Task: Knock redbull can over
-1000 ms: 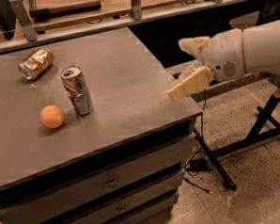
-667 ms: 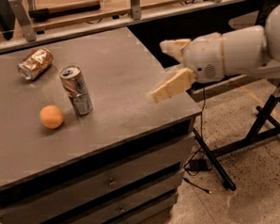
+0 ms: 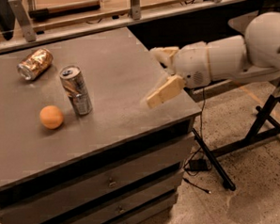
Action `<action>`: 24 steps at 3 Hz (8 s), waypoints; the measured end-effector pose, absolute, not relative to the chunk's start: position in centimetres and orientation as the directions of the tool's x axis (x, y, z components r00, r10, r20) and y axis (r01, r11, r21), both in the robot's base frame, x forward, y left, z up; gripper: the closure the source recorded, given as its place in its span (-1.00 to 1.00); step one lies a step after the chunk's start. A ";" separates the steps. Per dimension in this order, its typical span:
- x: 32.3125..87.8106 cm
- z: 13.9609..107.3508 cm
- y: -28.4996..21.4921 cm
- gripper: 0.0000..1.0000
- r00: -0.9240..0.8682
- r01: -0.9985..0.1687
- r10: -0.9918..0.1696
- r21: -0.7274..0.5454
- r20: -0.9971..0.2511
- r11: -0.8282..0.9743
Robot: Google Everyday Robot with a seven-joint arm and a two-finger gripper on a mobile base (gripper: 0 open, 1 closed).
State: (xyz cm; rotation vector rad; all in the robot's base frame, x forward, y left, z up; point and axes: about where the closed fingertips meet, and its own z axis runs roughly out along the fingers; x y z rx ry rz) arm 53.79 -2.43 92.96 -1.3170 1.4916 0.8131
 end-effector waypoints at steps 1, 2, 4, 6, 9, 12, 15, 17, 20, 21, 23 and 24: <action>54.9 91.0 -0.6 -1.00 0.061 -0.986 -0.323 -0.108 -0.944 0.130; 56.4 89.6 2.0 -1.00 0.083 -0.990 -0.288 -0.111 -0.954 0.081; 57.2 88.0 8.1 -1.00 0.087 -0.995 -0.213 -0.097 -0.973 0.037; 57.8 87.8 12.8 -1.00 0.100 -0.995 -0.180 -0.100 -0.979 -0.004; 58.6 86.3 15.1 0.20 0.034 -0.999 -0.213 -0.030 -0.976 -0.021; 62.3 94.5 6.6 1.00 0.083 -0.983 -0.752 -0.179 -0.654 0.047; 61.8 86.5 3.0 1.00 0.236 -0.971 -0.953 -0.070 -0.187 -0.227; 60.9 84.5 4.3 1.00 0.250 -0.968 -0.954 -0.052 -0.168 -0.244; 60.5 84.7 5.3 -0.25 0.198 -0.980 -0.965 -0.071 -0.174 -0.188; 60.7 84.9 5.2 -0.73 0.186 -0.982 -0.967 -0.065 -0.176 -0.177; 61.7 86.8 4.5 -1.00 0.130 -0.990 -0.957 -0.086 -0.261 -0.111; 62.1 88.5 4.0 -1.00 0.079 -0.993 -0.927 -0.109 -0.366 -0.042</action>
Offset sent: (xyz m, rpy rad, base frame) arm 0.0481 0.0715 -0.0514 0.0914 -0.0214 0.1763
